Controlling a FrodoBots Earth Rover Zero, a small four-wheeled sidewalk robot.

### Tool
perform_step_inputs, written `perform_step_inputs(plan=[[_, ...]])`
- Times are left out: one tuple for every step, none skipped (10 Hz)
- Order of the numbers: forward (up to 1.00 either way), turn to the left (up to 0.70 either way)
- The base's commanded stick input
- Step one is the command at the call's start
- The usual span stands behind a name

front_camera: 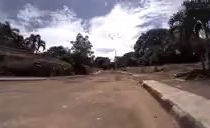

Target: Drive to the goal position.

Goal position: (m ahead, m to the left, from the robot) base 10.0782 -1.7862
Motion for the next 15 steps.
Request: perform_step_inputs(plan=[[1.00,0.00],[1.00,0.00],[1.00,0.00],[1.00,0.00],[1.00,0.00],[1.00,0.00],[1.00,-0.13],[1.00,-0.24],[1.00,0.00],[1.00,-0.12],[1.00,-0.25],[1.00,-0.05],[1.00,0.00],[1.00,0.00],[1.00,0.00]])
